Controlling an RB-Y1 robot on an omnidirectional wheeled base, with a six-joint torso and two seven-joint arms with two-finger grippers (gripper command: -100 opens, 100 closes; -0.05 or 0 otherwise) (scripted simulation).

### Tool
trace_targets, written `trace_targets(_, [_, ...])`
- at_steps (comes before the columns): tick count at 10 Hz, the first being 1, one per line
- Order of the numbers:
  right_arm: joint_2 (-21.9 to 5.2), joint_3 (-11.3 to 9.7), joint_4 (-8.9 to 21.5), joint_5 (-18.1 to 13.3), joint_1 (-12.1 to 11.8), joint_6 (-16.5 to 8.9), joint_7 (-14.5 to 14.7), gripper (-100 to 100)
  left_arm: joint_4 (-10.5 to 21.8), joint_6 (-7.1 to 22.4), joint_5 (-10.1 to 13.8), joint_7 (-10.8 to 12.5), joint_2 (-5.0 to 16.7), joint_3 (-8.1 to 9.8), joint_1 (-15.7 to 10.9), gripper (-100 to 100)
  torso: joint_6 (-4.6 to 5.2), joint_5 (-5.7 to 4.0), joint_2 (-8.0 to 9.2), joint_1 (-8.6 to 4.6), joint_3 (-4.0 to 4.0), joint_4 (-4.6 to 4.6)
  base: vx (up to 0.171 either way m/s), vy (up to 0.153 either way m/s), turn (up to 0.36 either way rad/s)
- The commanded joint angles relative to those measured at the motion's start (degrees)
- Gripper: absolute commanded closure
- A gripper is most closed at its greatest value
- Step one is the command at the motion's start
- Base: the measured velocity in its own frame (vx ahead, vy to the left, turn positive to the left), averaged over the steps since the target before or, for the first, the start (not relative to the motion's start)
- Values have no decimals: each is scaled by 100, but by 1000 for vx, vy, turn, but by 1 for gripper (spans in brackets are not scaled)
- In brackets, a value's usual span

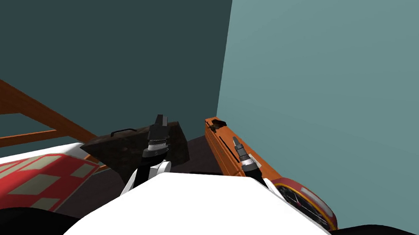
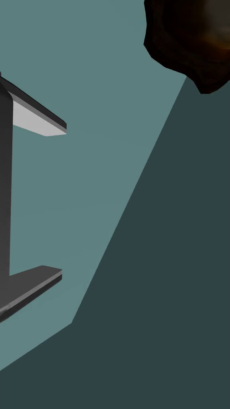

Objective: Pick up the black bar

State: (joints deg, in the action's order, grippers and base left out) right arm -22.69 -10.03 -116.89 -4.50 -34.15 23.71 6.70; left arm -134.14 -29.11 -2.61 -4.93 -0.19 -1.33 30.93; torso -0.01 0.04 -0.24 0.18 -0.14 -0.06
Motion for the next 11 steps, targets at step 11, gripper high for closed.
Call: trace_targets(11, [-1718,-932,1471,-304,-438,-543,-29,-100,0,0,0,0,0,0,0,0,1,1,-4,-2,-2,-1,78,35,184])
